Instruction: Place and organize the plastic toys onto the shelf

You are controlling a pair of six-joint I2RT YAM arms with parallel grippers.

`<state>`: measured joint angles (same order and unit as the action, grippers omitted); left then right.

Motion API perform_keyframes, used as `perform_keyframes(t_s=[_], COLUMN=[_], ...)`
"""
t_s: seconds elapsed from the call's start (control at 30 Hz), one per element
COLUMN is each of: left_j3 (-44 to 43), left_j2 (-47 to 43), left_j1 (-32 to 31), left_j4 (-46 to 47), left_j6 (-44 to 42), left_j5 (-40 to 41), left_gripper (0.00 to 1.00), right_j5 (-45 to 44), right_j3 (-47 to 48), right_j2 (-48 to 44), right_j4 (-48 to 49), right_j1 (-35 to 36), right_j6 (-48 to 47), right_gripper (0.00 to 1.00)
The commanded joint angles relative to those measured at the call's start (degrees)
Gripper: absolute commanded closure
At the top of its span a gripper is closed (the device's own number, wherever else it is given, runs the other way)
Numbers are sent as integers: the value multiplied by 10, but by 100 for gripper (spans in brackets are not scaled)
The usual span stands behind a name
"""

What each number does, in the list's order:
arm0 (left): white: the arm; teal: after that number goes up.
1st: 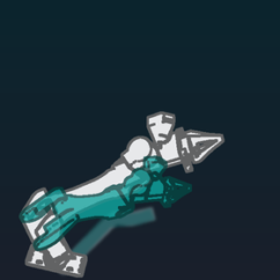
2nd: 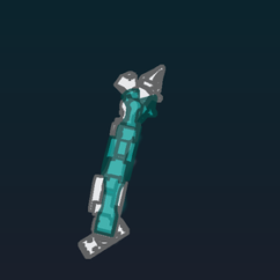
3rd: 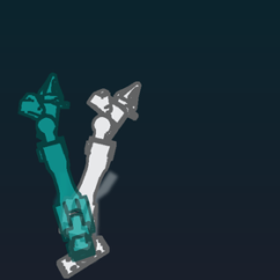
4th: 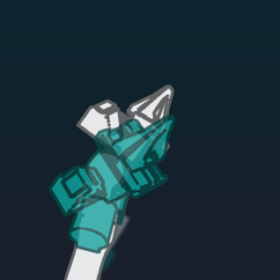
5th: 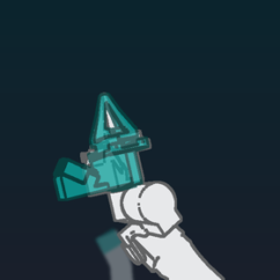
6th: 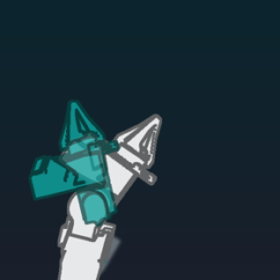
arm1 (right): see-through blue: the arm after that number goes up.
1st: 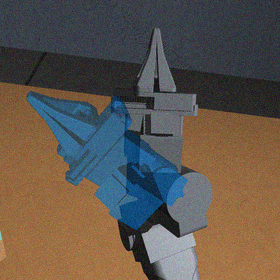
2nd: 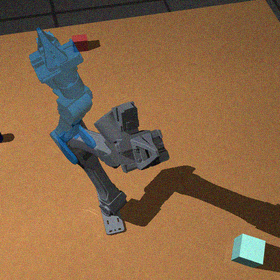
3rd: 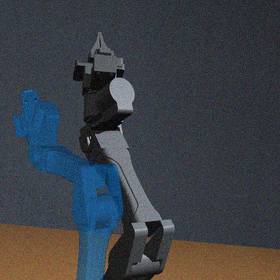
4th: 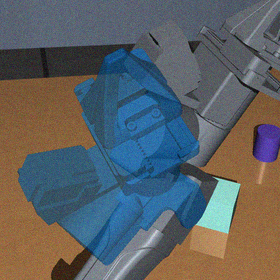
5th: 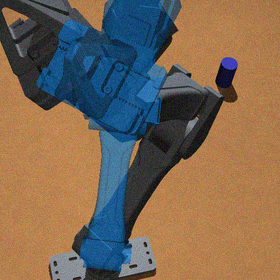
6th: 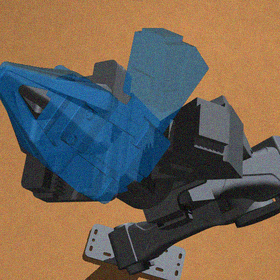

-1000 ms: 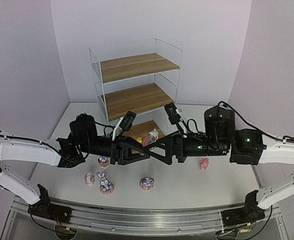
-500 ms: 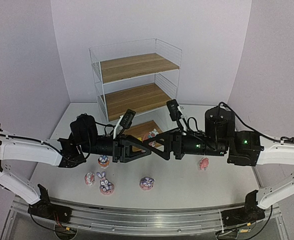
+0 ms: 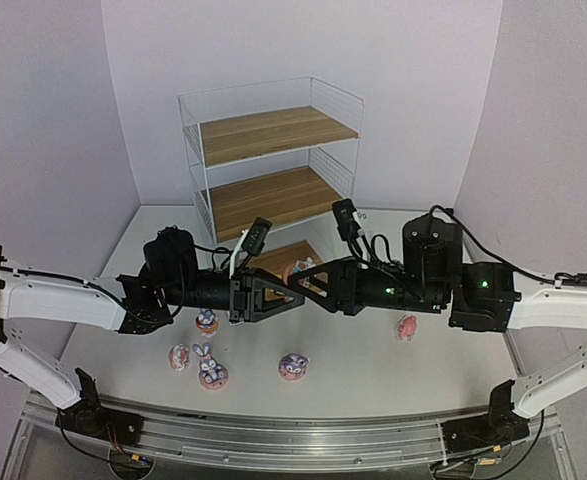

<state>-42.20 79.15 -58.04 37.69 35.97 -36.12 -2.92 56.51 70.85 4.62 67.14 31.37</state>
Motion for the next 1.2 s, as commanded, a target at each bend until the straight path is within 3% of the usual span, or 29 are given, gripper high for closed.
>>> perform_keyframes(t_s=[0.0,0.07,0.23,0.53,0.8,0.87,0.9,1.03,1.17], left_j3=[-41,-44,-44,-36,-28,-25,-24,-28,-27], left_j2=[1,-2,-15,-39,-65,-84,-96,-161,-241], left_j1=[-8,-8,-8,-8,-8,-8,-8,-8,-8], left_j4=[-4,-18,-36,-56,-91,-123,-143,-285,-431], left_j6=[-4,-8,-23,-36,-56,-64,-69,-64,-26], left_j5=[-4,-1,-3,5,19,44,62,200,342], left_gripper=[100,99,100,46,14,2,1,1,0], right_j5=[0,-7,-7,-28,-96,-128,-149,-252,-258], right_j3=[14,10,7,4,2,4,7,38,78], right_j2=[-1,-7,-16,-25,-50,-52,-51,-19,35], right_j4=[40,41,41,43,43,43,43,44,60], right_j1=[3,3,3,3,3,3,3,-5,-52], right_j6=[4,4,-1,5,-10,-27,-39,-139,-212], right_gripper=[71,80,84,98,99,99,100,99,99])
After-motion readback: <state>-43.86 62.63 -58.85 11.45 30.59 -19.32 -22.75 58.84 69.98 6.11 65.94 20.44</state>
